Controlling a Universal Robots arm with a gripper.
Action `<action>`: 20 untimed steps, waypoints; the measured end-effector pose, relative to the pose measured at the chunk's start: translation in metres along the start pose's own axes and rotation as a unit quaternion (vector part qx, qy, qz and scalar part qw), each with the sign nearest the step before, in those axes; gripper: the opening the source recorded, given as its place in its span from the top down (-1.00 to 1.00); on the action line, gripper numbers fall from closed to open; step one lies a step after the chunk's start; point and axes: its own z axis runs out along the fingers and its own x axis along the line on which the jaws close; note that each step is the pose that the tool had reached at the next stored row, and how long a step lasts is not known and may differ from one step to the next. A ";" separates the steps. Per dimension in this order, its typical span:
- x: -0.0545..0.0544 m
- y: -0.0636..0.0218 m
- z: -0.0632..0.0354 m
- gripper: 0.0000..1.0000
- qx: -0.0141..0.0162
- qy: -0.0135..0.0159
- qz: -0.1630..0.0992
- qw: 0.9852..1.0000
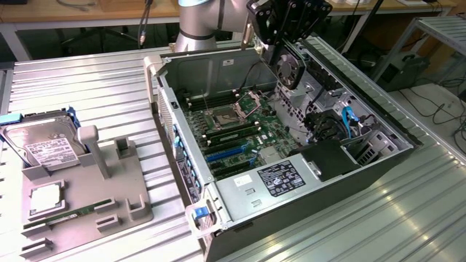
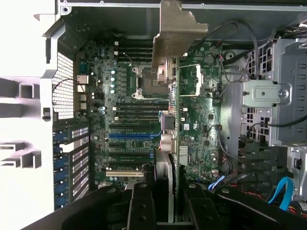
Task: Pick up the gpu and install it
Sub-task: 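Insert the gpu into the slot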
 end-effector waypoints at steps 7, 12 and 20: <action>0.000 0.0000 0.0000 0.44 -0.001 0.001 -0.045 0.999; 0.000 0.0000 0.0000 0.44 -0.002 0.003 -0.086 0.996; 0.000 0.0000 0.0000 0.44 -0.002 0.004 -0.136 0.991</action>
